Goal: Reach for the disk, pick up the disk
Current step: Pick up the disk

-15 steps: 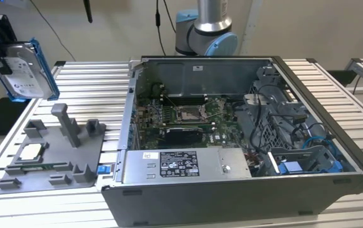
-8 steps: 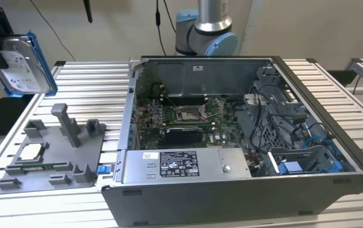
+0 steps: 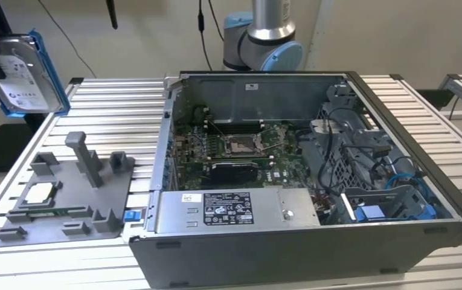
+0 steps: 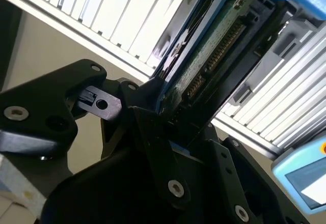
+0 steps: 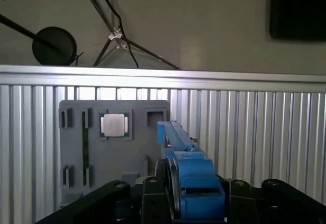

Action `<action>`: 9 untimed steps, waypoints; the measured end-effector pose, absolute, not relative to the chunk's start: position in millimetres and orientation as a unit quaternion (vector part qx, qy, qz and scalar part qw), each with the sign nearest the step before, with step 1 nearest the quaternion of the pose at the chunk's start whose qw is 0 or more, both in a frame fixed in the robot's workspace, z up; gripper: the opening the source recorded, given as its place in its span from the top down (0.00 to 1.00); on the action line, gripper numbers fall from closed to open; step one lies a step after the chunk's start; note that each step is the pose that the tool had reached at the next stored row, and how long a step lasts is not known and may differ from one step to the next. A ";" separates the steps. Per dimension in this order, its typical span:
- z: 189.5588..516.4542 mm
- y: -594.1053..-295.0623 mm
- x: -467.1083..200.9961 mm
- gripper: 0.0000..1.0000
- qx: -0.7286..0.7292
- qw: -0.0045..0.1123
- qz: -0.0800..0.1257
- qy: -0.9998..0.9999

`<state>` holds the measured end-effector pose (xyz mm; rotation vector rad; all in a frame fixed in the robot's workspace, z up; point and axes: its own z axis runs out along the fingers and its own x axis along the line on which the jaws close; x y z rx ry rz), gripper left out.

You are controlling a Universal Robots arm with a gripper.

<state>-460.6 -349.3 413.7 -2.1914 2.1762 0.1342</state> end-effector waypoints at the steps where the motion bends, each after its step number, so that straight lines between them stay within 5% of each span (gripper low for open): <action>1: 415.6 -349.3 -460.6 1.00 -0.709 0.025 0.043 0.704; 9: 430.4 -349.3 -460.6 1.00 -0.709 0.025 0.044 0.704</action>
